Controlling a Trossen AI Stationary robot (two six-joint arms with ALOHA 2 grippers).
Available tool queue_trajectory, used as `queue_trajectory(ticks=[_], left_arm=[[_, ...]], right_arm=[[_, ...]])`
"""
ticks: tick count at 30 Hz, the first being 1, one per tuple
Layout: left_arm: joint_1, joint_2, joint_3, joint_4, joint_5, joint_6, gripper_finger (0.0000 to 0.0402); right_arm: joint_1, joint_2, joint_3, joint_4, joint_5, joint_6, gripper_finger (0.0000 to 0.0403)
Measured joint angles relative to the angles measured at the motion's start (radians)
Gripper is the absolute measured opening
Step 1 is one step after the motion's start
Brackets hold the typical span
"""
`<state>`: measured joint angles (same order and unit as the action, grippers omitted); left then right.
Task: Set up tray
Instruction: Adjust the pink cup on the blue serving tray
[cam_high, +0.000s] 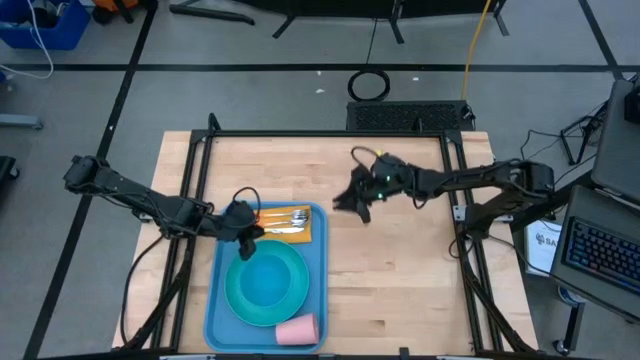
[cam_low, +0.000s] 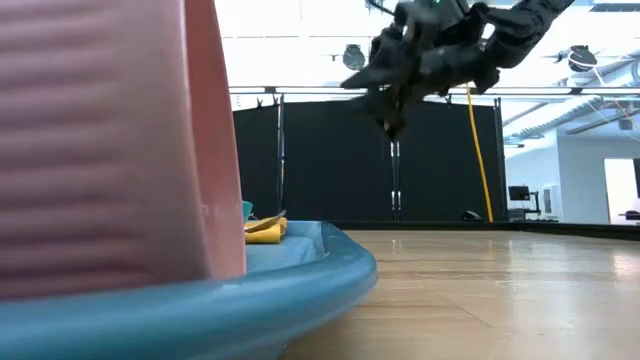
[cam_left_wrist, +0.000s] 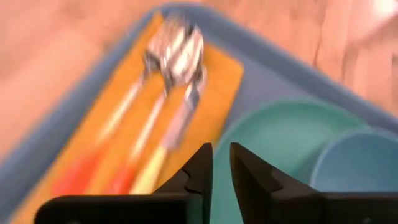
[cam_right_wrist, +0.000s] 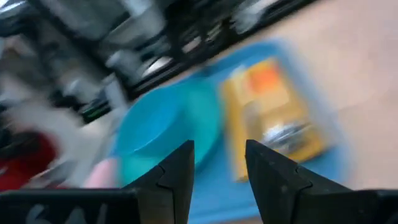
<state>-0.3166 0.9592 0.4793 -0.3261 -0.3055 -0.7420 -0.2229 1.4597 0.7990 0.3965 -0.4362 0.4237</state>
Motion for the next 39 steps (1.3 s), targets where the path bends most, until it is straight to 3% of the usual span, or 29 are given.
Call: queue_trajectory(ticks=[6,13,18,23,29,33,39], left_arm=[[0.000,0.000,0.000,0.116,-0.086,0.085,0.0062],[-0.030,0.000,0.000,0.205,-0.163,0.178,0.0063],[-0.056,0.000,0.000,0.276,-0.273,0.235,0.0063],[-0.073,0.000,0.000,0.330,-0.299,0.323,0.0063],[-0.092,0.000,0.000,0.354,-0.312,0.416,0.0063],[-0.091,0.000,0.000,0.363,-0.331,0.428,0.0063],[-0.091,0.000,0.000,0.360,-0.324,0.463,0.0063]], right_arm=[[0.180,-0.002,0.000,-0.020,-0.071,0.166,0.0132],[0.347,-0.002,0.000,-0.019,0.021,0.319,0.0132],[0.443,-0.002,0.000,-0.035,0.157,0.469,0.0132],[0.569,0.016,0.000,-0.011,0.367,0.538,0.0132],[0.673,0.178,0.000,0.174,0.515,0.635,0.0141],[0.685,0.328,0.024,0.388,0.511,0.717,0.0155],[0.726,0.493,0.197,0.361,0.485,0.747,0.0182]])
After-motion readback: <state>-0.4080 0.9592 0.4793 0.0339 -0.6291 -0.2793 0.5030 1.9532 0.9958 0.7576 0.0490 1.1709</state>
